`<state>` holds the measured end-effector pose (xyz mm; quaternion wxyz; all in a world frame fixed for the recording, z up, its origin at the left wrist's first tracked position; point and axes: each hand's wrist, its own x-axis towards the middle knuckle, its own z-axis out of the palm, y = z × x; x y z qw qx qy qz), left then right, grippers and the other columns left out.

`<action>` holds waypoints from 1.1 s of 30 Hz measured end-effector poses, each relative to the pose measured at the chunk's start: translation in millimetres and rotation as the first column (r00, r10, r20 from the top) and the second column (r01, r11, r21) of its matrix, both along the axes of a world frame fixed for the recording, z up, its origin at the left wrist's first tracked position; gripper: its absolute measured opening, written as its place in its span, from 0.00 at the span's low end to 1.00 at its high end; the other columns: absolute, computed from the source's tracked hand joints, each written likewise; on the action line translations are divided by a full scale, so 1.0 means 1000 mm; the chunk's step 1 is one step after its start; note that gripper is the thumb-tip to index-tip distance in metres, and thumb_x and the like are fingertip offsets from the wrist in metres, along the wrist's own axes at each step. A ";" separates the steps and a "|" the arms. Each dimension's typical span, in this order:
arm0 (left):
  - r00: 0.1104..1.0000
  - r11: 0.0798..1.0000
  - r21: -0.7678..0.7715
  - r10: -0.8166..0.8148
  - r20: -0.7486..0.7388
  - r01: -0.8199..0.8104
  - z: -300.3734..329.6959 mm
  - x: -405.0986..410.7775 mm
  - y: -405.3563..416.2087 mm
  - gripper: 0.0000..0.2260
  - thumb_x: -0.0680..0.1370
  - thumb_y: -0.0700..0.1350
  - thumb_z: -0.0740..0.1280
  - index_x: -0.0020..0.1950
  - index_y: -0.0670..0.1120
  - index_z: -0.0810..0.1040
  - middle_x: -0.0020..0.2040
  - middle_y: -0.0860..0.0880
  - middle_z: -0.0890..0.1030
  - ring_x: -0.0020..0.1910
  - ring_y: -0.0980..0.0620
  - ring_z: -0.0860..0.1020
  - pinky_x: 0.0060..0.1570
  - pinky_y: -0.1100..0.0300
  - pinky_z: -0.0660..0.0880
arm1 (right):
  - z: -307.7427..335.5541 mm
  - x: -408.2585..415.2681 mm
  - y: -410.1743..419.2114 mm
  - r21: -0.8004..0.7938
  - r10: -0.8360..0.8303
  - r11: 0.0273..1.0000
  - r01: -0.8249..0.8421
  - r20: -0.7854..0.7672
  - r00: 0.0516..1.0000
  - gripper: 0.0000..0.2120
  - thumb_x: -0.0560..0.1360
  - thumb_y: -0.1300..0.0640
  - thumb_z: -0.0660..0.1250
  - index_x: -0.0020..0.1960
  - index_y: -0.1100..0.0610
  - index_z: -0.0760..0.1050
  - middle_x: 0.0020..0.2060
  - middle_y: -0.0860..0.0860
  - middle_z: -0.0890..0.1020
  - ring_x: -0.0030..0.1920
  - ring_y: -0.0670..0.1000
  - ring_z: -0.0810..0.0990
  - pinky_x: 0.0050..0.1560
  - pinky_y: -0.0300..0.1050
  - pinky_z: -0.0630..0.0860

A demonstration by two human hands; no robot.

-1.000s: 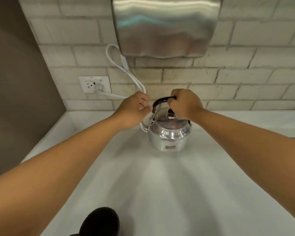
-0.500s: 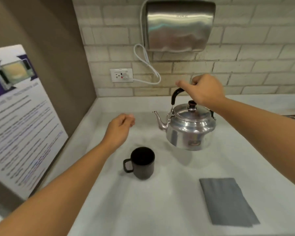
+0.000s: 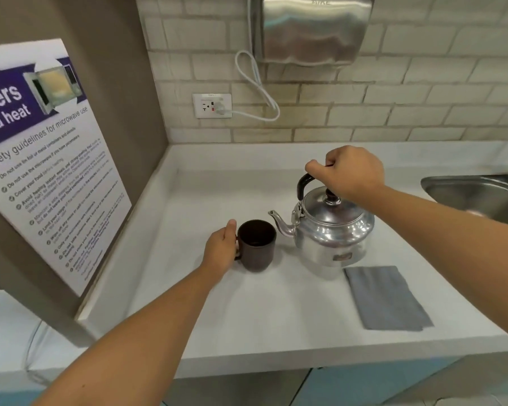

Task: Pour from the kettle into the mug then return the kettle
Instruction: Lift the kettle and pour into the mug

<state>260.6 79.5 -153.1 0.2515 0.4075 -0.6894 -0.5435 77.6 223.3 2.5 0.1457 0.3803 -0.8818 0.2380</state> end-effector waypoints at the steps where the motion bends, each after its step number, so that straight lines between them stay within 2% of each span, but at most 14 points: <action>1: 1.000 1.000 0.025 -0.013 -0.014 0.013 0.000 -0.001 -0.001 0.21 0.81 0.56 0.54 0.34 0.43 0.68 0.32 0.46 0.73 0.33 0.48 0.72 0.39 0.56 0.73 | -0.001 0.001 -0.001 0.015 0.006 1.000 -0.006 -0.014 1.000 0.21 0.65 0.41 0.60 0.25 0.56 0.61 0.20 0.51 0.63 0.24 0.53 0.63 0.26 0.41 0.60; 5: 0.999 0.998 0.041 -0.046 -0.024 0.047 0.000 -0.002 -0.008 0.20 0.80 0.54 0.56 0.32 0.44 0.66 0.31 0.45 0.69 0.35 0.46 0.70 0.48 0.48 0.76 | 0.001 0.005 -0.008 0.088 0.029 0.996 -0.021 -0.088 0.996 0.20 0.65 0.41 0.60 0.25 0.56 0.62 0.19 0.50 0.64 0.23 0.53 0.63 0.26 0.40 0.58; 13: 0.997 0.998 0.005 -0.066 -0.039 0.066 -0.003 -0.001 -0.012 0.19 0.80 0.54 0.57 0.34 0.45 0.63 0.34 0.43 0.65 0.35 0.47 0.66 0.42 0.53 0.69 | 0.005 0.008 -0.019 0.219 0.127 0.973 -0.070 -0.258 0.958 0.23 0.67 0.39 0.59 0.25 0.56 0.62 0.18 0.50 0.65 0.23 0.53 0.65 0.26 0.40 0.58; 20: 0.998 0.999 -0.003 -0.053 -0.027 0.052 -0.005 -0.003 -0.013 0.20 0.80 0.54 0.57 0.32 0.45 0.64 0.28 0.47 0.67 0.32 0.48 0.68 0.42 0.53 0.71 | 0.013 0.016 -0.028 0.287 0.193 0.953 -0.092 -0.346 0.918 0.22 0.66 0.40 0.58 0.24 0.56 0.59 0.17 0.49 0.62 0.22 0.52 0.61 0.26 0.38 0.56; 26: 0.998 0.998 0.003 -0.056 -0.029 0.056 -0.005 -0.002 -0.013 0.20 0.80 0.55 0.56 0.32 0.45 0.63 0.30 0.47 0.65 0.34 0.47 0.68 0.47 0.49 0.74 | 0.017 0.022 -0.037 0.359 0.261 0.926 -0.113 -0.396 0.880 0.23 0.68 0.40 0.58 0.24 0.56 0.59 0.18 0.49 0.61 0.22 0.52 0.61 0.26 0.38 0.56; 33: 0.997 0.997 -0.002 -0.071 -0.019 0.071 -0.005 -0.002 -0.013 0.20 0.81 0.55 0.56 0.35 0.43 0.68 0.33 0.44 0.68 0.36 0.47 0.70 0.53 0.43 0.76 | 0.021 0.027 -0.041 0.406 0.309 0.905 -0.126 -0.424 0.851 0.24 0.68 0.40 0.58 0.24 0.56 0.60 0.18 0.50 0.61 0.21 0.52 0.60 0.26 0.39 0.57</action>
